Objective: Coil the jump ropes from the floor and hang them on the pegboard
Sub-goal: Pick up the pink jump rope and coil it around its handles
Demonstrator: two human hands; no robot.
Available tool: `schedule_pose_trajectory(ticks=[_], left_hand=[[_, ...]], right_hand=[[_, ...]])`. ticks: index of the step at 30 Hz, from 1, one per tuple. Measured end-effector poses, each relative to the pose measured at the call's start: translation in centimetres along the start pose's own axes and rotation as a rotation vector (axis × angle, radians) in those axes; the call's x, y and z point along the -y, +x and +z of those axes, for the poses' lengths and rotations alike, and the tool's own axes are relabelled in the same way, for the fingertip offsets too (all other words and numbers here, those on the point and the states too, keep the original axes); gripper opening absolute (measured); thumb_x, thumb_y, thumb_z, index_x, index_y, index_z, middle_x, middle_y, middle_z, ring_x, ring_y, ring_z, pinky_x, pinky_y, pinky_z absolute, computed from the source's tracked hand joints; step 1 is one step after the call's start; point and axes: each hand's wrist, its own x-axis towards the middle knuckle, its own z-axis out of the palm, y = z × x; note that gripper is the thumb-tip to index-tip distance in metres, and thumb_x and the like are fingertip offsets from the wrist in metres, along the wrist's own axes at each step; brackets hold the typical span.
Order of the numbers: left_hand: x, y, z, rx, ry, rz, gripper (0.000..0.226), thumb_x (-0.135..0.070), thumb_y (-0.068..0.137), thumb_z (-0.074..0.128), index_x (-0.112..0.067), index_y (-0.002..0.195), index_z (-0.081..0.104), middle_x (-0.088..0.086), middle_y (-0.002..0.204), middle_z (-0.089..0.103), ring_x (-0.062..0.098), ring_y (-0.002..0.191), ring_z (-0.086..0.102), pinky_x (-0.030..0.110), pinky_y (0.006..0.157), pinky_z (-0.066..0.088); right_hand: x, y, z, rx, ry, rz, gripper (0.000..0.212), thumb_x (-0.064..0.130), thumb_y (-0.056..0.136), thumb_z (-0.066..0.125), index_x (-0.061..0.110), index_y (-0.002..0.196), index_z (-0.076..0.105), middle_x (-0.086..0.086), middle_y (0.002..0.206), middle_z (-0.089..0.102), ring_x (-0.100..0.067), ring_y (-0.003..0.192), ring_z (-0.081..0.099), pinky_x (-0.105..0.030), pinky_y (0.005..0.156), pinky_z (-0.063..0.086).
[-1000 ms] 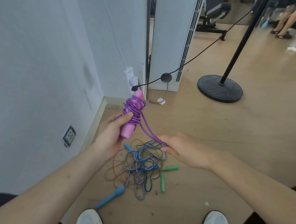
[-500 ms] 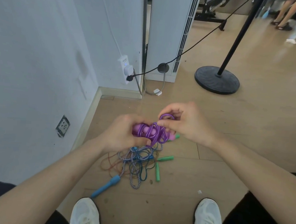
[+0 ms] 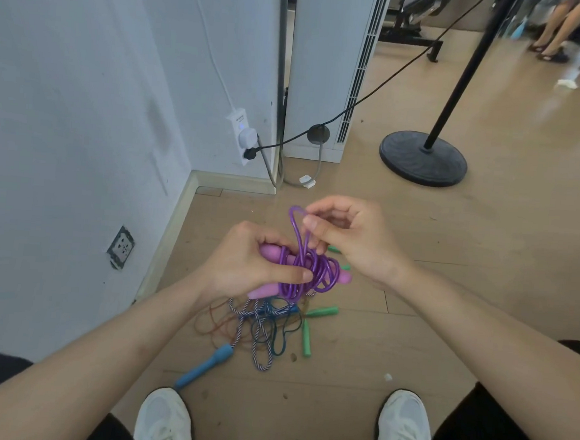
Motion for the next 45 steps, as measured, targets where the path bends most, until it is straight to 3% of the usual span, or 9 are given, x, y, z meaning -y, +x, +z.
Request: schedule_pose_trajectory(ticks=[5, 8, 13, 17, 22, 29, 34, 40, 45], left_hand=[[-0.1, -0.1, -0.5, -0.048, -0.206, -0.059, 0.026, -0.010, 0.069, 0.089, -0.012, 0.093, 0.080, 0.007, 0.084, 0.078, 0.023, 0.077, 0.075, 0.035, 0.078, 0.060], [-0.1, -0.3, -0.6, -0.053, -0.297, -0.043, 0.027, 0.001, 0.070, 0.085, -0.009, 0.094, 0.078, 0.009, 0.085, 0.078, 0.022, 0.075, 0.075, 0.027, 0.071, 0.059], [0.8, -0.5, -0.1, -0.126, -0.251, -0.010, 0.024, -0.018, 0.068, 0.087, -0.016, 0.090, 0.080, 0.010, 0.102, 0.068, 0.023, 0.091, 0.069, 0.034, 0.088, 0.056], [0.7, -0.2, -0.3, -0.189, -0.281, -0.024, 0.020, -0.029, 0.076, 0.084, -0.015, 0.090, 0.080, 0.011, 0.109, 0.065, 0.018, 0.096, 0.068, 0.022, 0.085, 0.051], [0.2, -0.2, 0.1, -0.169, -0.272, -0.057, 0.007, -0.008, 0.088, 0.072, -0.010, 0.085, 0.078, 0.008, 0.090, 0.070, 0.009, 0.077, 0.067, 0.020, 0.072, 0.050], [0.2, 0.1, -0.7, -0.165, -0.550, -0.187, 0.016, -0.012, 0.094, 0.063, -0.007, 0.080, 0.068, 0.009, 0.075, 0.061, 0.016, 0.061, 0.057, 0.024, 0.057, 0.048], [-0.1, 0.2, -0.4, -0.139, -0.643, -0.163, 0.014, -0.011, 0.097, 0.057, -0.003, 0.087, 0.064, 0.010, 0.076, 0.061, 0.015, 0.056, 0.058, 0.022, 0.056, 0.049], [-1.1, 0.3, -1.4, -0.173, -0.668, -0.138, 0.020, -0.025, 0.084, 0.066, -0.006, 0.091, 0.068, 0.017, 0.093, 0.061, 0.018, 0.064, 0.054, 0.032, 0.066, 0.046], [-0.6, 0.6, -1.9, -0.322, -0.542, -0.170, 0.015, -0.019, 0.095, 0.064, -0.010, 0.084, 0.070, 0.012, 0.087, 0.072, 0.015, 0.073, 0.066, 0.030, 0.074, 0.053]], right_hand=[[-0.8, 0.4, -1.0, 0.137, -0.326, 0.106, 0.039, 0.047, 0.092, 0.060, 0.020, 0.119, 0.067, 0.004, 0.109, 0.071, -0.013, 0.101, 0.067, -0.029, 0.092, 0.053], [-1.0, 0.0, -1.0, 0.351, -0.287, 0.319, 0.047, 0.064, 0.089, 0.054, 0.028, 0.115, 0.068, 0.003, 0.106, 0.072, -0.017, 0.099, 0.069, -0.039, 0.091, 0.056], [-0.3, -0.4, -1.1, 0.469, -0.122, 0.381, 0.037, 0.046, 0.082, 0.070, 0.025, 0.112, 0.068, -0.007, 0.087, 0.071, -0.029, 0.068, 0.065, -0.035, 0.058, 0.058], [-1.3, -0.4, -0.2, 0.407, -0.155, 0.306, 0.047, 0.034, 0.080, 0.080, 0.016, 0.121, 0.065, -0.016, 0.095, 0.071, -0.030, 0.073, 0.066, -0.040, 0.063, 0.061], [-2.3, -0.9, 0.6, 0.277, -0.331, 0.186, 0.061, 0.046, 0.060, 0.090, 0.034, 0.113, 0.064, 0.003, 0.091, 0.071, -0.016, 0.083, 0.071, -0.043, 0.081, 0.059], [-1.9, -1.0, 1.2, 0.204, -0.510, 0.207, 0.052, 0.048, 0.062, 0.088, 0.036, 0.104, 0.059, 0.010, 0.092, 0.064, -0.002, 0.075, 0.062, -0.023, 0.069, 0.048], [-1.4, -1.0, 1.7, 0.254, -0.604, 0.253, 0.048, 0.057, 0.057, 0.076, 0.032, 0.092, 0.054, 0.009, 0.091, 0.066, -0.010, 0.081, 0.064, -0.043, 0.076, 0.057], [-0.8, -0.9, 2.1, 0.237, -0.064, 0.460, 0.047, 0.018, 0.075, 0.076, 0.022, 0.119, 0.058, -0.008, 0.094, 0.070, -0.025, 0.055, 0.070, -0.025, 0.042, 0.045], [-1.6, -1.0, 2.5, 0.100, 0.096, 0.431, 0.043, 0.028, 0.071, 0.072, 0.013, 0.110, 0.063, -0.016, 0.089, 0.075, -0.027, 0.060, 0.069, -0.025, 0.044, 0.041]])
